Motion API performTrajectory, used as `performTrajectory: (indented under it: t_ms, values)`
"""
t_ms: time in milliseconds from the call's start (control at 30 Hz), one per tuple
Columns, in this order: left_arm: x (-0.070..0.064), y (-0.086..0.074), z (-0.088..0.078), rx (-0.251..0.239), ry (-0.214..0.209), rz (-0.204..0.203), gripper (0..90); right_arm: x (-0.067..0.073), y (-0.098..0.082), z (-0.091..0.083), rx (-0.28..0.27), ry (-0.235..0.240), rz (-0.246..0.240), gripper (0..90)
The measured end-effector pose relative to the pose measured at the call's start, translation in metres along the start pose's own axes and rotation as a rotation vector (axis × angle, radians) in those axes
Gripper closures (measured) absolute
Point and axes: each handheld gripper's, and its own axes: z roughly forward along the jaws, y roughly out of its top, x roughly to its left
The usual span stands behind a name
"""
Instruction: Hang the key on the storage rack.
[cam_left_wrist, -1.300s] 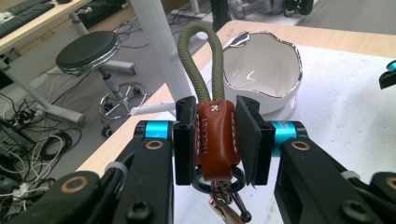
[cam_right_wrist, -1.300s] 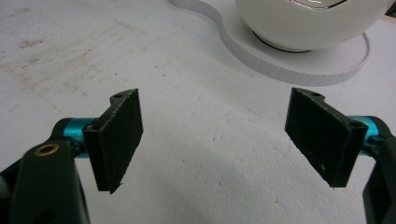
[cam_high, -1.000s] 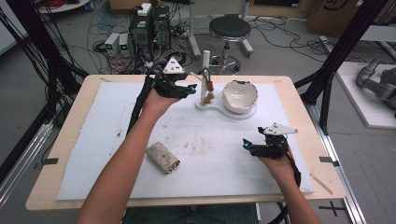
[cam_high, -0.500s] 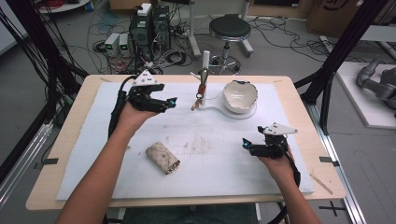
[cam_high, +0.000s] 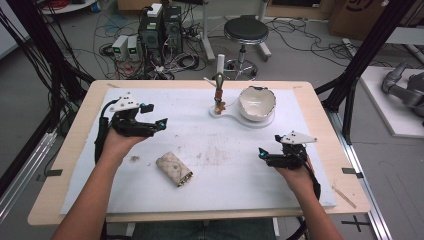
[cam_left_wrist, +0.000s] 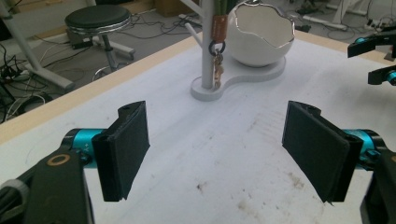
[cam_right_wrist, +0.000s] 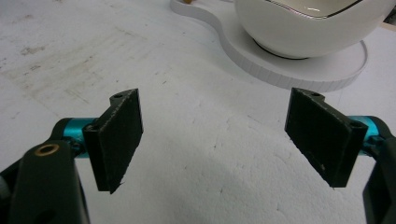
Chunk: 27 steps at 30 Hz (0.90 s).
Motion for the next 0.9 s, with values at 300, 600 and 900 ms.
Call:
performTrajectory:
  t_ms: [300, 600, 900]
  values:
    - [0.002, -0.033, -0.010, 0.015, -0.025, -0.022, 20.4, -0.001, -0.001, 0.001, 0.007, -0.003, 0.000, 19.5]
    - [0.007, -0.060, -0.023, 0.083, 0.015, 0.021, 19.1, -0.001, -0.001, 0.003, 0.009, 0.000, -0.005, 19.5]
    - [0.010, -0.065, -0.036, 0.067, 0.043, 0.004, 18.2, -0.002, 0.000, 0.005, 0.007, 0.004, -0.008, 19.5]
